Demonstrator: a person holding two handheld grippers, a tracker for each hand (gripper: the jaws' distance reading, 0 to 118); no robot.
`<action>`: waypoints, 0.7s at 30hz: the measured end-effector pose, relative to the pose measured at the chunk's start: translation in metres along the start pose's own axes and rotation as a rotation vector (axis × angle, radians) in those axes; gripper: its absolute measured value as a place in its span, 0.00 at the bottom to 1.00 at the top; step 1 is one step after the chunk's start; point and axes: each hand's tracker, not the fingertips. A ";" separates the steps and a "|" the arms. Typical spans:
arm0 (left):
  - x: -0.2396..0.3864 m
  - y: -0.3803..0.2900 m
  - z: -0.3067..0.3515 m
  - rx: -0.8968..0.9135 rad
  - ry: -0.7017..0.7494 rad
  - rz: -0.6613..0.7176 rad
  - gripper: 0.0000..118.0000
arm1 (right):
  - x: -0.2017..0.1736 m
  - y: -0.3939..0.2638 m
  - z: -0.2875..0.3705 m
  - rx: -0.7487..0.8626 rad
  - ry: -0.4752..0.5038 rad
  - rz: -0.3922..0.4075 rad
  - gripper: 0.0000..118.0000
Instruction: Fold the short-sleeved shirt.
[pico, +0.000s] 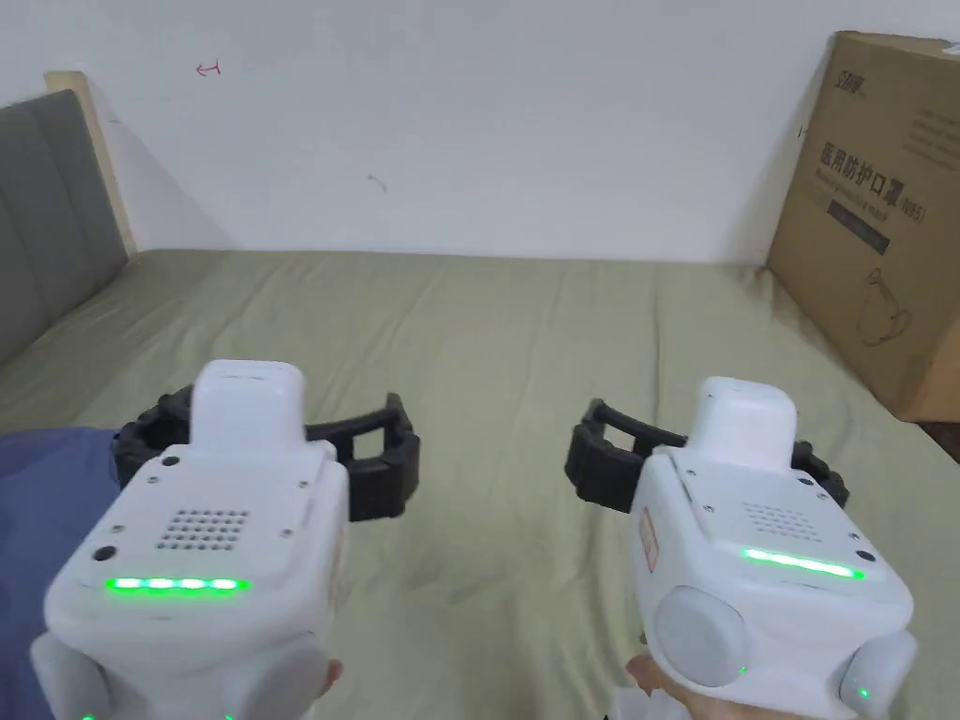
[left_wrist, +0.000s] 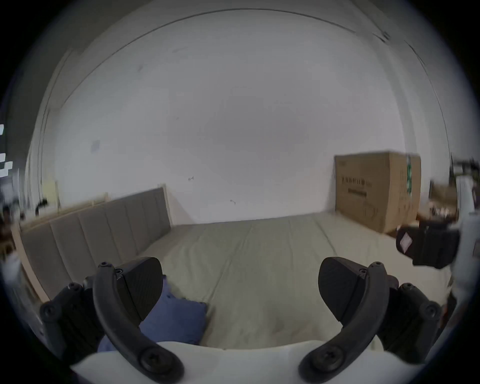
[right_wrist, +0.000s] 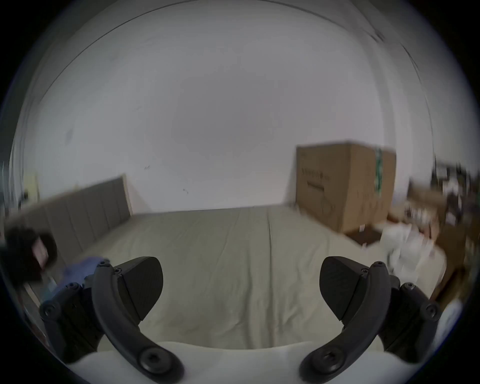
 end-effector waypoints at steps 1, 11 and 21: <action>0.006 -0.002 0.000 0.000 -0.010 -0.016 1.00 | 0.000 -0.005 0.001 0.021 -0.030 0.051 1.00; -0.001 -0.001 -0.003 -0.061 -0.025 0.172 1.00 | -0.001 -0.005 0.006 0.138 -0.061 0.184 1.00; 0.003 0.003 0.006 -0.030 0.017 0.095 0.04 | -0.001 -0.001 0.012 0.105 -0.071 0.212 0.08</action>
